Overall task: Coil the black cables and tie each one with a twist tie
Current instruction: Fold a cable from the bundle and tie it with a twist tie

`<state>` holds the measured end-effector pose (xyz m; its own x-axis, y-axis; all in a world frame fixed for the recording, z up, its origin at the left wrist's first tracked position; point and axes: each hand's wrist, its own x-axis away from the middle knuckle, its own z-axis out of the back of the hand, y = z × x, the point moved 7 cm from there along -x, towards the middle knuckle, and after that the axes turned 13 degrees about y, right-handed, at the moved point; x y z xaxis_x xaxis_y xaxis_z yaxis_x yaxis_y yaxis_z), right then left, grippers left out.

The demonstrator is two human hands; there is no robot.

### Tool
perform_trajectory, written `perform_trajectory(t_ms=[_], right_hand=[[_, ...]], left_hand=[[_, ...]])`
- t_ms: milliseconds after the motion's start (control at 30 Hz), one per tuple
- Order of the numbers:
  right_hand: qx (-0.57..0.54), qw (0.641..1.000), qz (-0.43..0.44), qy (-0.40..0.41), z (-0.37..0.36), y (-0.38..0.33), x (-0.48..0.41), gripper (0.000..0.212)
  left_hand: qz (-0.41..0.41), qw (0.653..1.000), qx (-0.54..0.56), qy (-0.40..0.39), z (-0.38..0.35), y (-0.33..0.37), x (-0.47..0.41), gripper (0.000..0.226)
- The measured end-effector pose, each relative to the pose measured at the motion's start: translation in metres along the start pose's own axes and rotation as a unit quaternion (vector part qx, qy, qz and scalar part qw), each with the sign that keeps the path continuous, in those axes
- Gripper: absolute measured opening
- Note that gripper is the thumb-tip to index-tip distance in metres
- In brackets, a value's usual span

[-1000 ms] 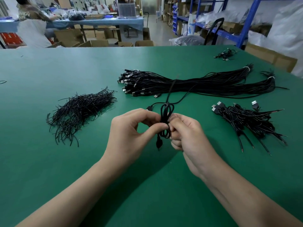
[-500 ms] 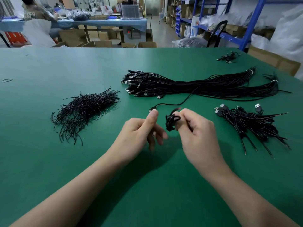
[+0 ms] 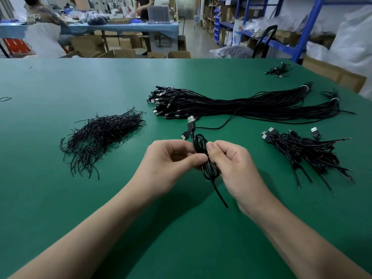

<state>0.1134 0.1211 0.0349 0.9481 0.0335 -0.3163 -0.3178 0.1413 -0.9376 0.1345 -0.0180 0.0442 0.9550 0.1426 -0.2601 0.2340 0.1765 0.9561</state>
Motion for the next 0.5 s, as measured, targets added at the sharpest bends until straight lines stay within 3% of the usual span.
perform_trajectory(t_ms=[133,367,500], right_hand=[[-0.015,0.999,-0.044,-0.004,0.004,0.009,-0.001,0.047],[-0.123,0.969,-0.210,-0.040,-0.001,0.020,0.005,0.037],[-0.164,0.941,-0.293,-0.044,-0.001,0.030,0.009,0.040]], left_hand=[[-0.099,0.989,-0.105,0.041,0.004,0.010,0.002,0.008],[-0.277,0.923,-0.246,0.102,0.005,0.029,0.012,0.012],[-0.420,0.840,-0.322,0.120,-0.004,0.040,0.020,0.010]])
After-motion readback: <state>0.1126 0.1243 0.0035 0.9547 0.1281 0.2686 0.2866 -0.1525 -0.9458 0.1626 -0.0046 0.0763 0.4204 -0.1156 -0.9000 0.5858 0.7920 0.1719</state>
